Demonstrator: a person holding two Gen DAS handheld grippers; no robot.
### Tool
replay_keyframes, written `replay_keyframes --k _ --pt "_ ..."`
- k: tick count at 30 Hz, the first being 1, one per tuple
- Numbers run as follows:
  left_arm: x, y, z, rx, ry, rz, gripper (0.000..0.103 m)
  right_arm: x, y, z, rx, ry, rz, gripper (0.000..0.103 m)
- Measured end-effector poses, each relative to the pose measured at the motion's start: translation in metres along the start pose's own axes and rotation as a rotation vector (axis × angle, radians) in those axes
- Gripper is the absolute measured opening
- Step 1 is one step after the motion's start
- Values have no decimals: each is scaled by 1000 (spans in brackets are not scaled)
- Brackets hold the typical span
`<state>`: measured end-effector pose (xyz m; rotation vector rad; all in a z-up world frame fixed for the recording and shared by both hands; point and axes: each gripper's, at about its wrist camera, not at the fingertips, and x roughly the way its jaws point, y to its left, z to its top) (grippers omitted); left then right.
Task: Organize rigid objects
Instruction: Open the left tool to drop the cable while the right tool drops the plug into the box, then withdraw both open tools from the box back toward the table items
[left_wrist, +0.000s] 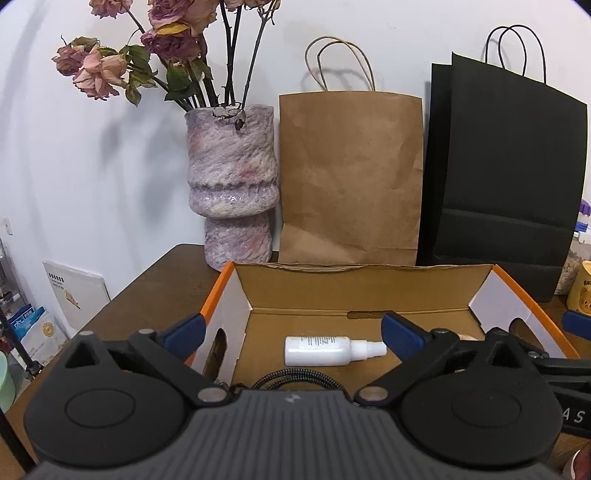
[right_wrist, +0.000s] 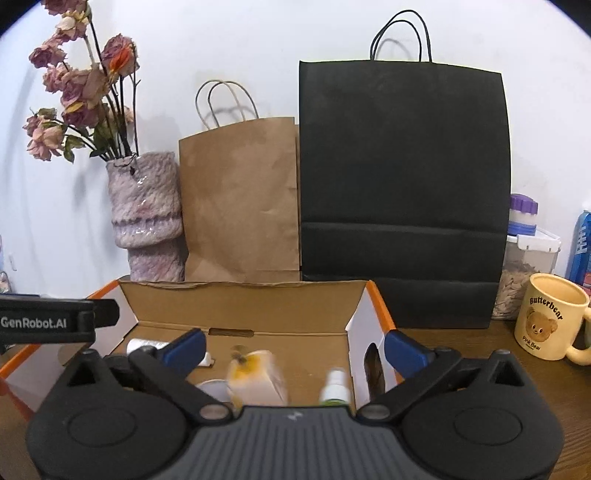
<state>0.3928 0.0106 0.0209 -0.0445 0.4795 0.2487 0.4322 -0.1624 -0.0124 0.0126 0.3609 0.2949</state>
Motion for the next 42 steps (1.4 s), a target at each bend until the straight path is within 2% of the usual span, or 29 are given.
replay_keyframes --k 15,26,42 --pt "-13 7 1 -20 -8 -11 103 -10 -4 1 21 1 -10 103" --pt "-47 14 -5 -47 -35 -28 103 -50 -14 -6 19 -22 -21 103" --pt "-106 20 -42 -67 -15 -44 103 -121 -26 -33 -21 -8 -15 103"
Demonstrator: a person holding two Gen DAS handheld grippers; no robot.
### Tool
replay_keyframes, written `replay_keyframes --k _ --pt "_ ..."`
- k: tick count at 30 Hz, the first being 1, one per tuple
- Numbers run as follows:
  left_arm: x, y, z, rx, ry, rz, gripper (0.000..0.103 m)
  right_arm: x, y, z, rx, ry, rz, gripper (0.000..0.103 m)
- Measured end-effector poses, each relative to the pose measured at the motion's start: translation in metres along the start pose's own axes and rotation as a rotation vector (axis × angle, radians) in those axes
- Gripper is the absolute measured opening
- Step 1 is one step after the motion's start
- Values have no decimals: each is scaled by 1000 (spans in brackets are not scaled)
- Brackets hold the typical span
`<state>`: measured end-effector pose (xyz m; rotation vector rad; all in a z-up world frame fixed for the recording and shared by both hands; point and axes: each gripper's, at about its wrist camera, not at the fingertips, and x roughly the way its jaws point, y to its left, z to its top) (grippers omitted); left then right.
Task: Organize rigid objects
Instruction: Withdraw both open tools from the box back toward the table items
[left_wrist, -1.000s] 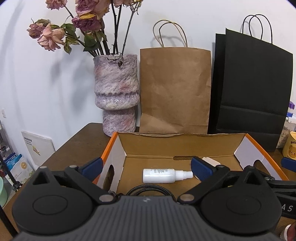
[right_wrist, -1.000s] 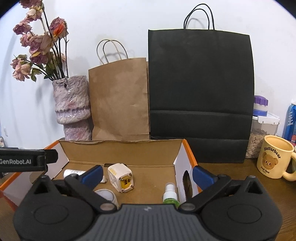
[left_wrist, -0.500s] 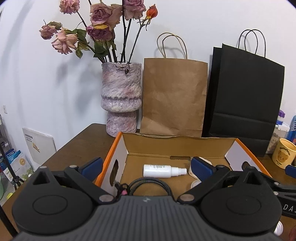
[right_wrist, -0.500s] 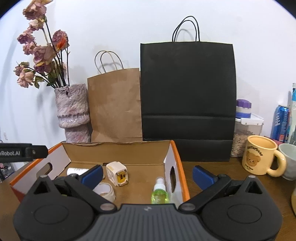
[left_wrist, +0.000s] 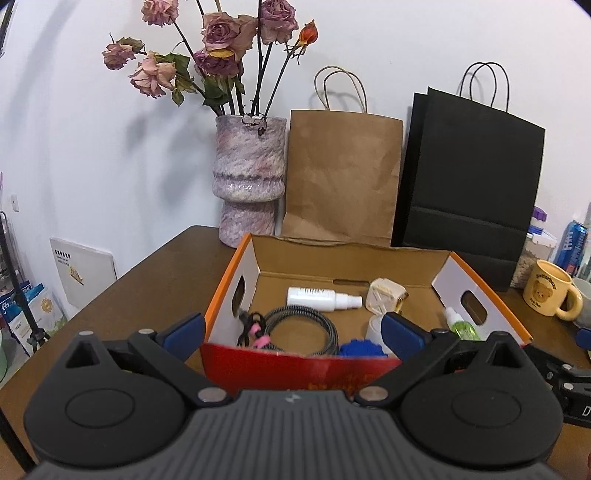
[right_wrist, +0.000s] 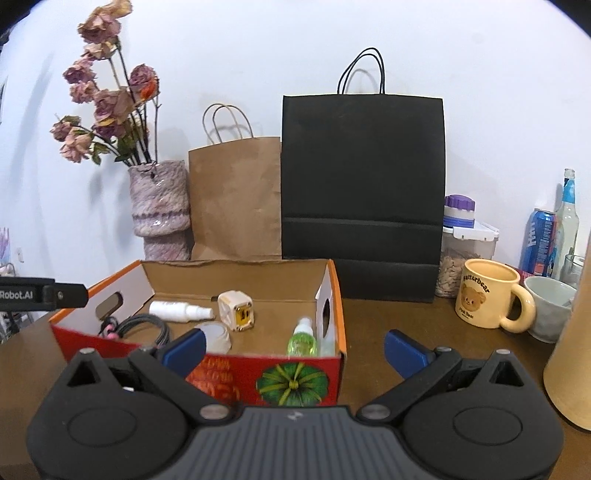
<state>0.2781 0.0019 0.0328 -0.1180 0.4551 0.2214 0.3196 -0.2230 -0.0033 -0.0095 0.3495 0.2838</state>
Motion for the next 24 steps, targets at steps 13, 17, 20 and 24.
replay_keyframes --k 13,17,20,24 --pt "-33 -7 -33 6 35 -37 103 -37 -18 -29 -3 46 -10 103" --pt "-35 -9 -43 14 62 -26 103 -41 -26 -38 0 77 -4 103" --pt "-36 -11 -50 21 84 -25 103 -39 -34 -44 6 105 1 103" --pt "-32 -18 -58 38 115 -22 103 -32 -43 -51 13 148 0 103"
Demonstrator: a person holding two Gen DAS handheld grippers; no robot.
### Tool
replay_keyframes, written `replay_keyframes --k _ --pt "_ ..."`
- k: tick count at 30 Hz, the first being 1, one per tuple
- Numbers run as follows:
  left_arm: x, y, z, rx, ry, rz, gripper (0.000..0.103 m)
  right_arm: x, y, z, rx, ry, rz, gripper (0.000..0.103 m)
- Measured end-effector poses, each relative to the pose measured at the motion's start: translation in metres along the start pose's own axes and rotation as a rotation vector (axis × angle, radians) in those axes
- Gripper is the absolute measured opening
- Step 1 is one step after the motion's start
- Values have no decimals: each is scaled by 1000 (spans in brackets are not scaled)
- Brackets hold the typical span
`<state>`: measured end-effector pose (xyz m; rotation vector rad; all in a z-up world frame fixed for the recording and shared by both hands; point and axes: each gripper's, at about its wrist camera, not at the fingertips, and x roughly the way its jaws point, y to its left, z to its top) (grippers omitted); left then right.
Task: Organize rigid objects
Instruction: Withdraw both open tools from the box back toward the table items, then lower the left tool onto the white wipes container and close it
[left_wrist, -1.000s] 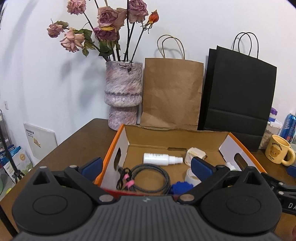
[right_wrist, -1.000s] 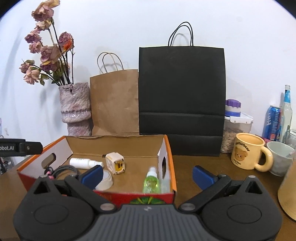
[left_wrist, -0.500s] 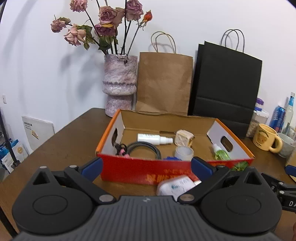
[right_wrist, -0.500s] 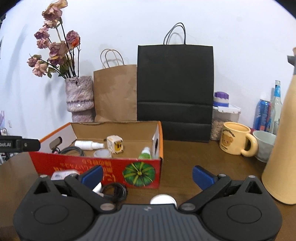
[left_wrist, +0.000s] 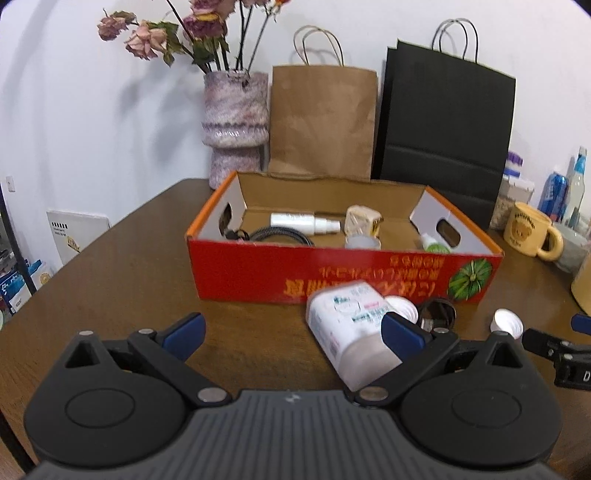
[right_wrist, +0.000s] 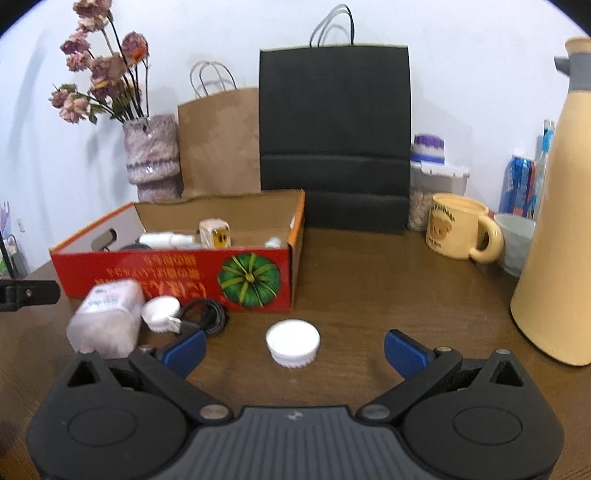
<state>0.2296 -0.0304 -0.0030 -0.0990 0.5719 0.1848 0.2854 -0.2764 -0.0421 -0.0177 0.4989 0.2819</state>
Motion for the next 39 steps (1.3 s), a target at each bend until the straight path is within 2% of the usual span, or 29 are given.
replay_keyframes --k 10,16,22,26,28,30,33,39 --pt "18 -39 -3 17 38 14 103 14 -28 -5 26 54 -3 103" --pt "40 -70 -1 30 50 80 103 17 -41 -4 51 61 -4 103" --pt "60 -77 -2 -1 73 171 103 19 -42 -4 59 60 -12 103" --pt "60 -70 -2 -32 64 164 102 21 -41 -5 54 62 -18 103" --pt "60 -67 -2 -40 64 157 99 22 -40 -6 53 66 -22 103" --pt "61 -66 -3 -41 70 149 92 23 -39 -7 52 67 -27 103" --pt "63 -63 -3 -52 78 109 73 23 -38 -8 43 63 -28 103" --pt "60 -57 -5 -58 73 84 70 21 -38 -8 43 51 -26 103"
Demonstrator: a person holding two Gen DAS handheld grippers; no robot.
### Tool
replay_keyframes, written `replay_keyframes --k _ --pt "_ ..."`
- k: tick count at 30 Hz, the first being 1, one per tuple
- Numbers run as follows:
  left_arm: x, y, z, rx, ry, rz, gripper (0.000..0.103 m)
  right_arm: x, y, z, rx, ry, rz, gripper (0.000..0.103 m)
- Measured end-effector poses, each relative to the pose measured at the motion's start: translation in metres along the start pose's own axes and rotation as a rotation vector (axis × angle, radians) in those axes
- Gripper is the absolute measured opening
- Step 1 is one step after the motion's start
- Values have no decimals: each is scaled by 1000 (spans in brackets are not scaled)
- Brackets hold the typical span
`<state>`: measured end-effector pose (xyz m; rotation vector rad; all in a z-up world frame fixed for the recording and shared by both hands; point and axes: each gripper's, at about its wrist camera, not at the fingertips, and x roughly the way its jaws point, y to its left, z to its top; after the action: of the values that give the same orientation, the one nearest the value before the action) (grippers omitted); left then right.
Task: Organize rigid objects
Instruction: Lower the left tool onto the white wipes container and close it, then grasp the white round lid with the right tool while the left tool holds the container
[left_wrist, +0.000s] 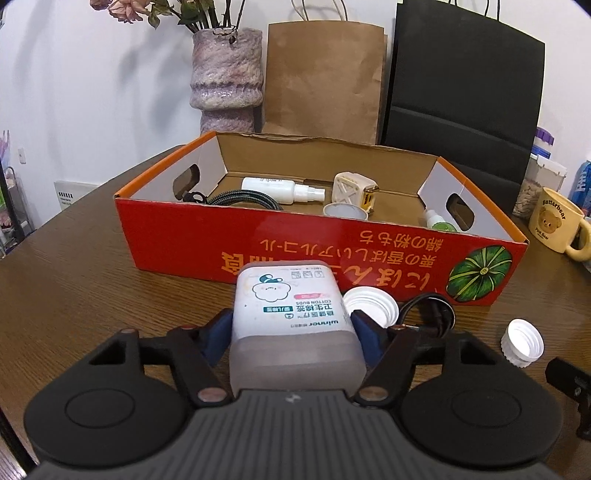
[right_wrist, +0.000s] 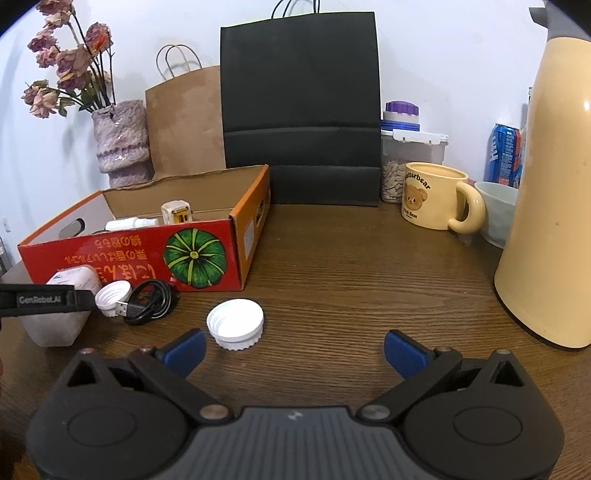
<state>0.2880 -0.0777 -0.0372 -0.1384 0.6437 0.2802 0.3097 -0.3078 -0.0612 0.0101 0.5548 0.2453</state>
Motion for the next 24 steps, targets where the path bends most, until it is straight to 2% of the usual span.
replay_keyframes --k 10,20,24 --pt "-15 20 -1 31 -35 -20 69 -1 -2 0 12 -5 7 103" --pt "-26 68 -4 15 -47 -10 69 1 0 -1 7 7 12 103" --pt "-26 84 -1 12 -57 -9 69 5 5 -1 -14 37 15 103"
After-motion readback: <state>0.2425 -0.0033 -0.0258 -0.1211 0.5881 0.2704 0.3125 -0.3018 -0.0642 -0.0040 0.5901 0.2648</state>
